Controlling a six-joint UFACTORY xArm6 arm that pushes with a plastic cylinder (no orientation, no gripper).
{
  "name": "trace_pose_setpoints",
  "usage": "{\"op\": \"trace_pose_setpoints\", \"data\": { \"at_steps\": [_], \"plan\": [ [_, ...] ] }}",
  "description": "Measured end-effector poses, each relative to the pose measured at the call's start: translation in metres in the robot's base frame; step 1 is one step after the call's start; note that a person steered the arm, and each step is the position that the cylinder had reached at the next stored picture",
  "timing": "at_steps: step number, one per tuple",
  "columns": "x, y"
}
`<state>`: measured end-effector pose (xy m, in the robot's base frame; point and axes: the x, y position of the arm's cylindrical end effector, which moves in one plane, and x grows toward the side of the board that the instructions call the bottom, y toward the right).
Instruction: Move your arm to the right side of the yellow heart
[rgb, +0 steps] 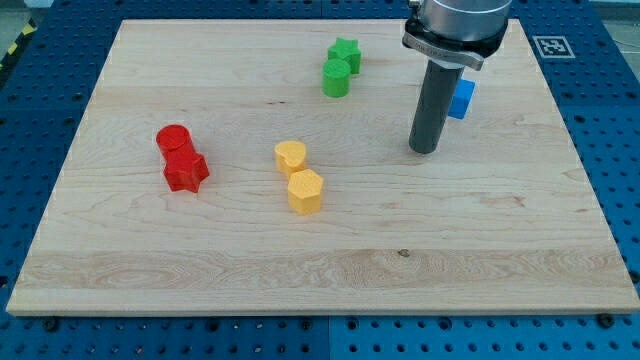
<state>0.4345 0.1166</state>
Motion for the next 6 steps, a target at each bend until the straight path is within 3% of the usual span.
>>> {"op": "trace_pose_setpoints", "data": {
  "at_steps": [6],
  "plan": [
    [0.0051,0.0]
  ]
}}
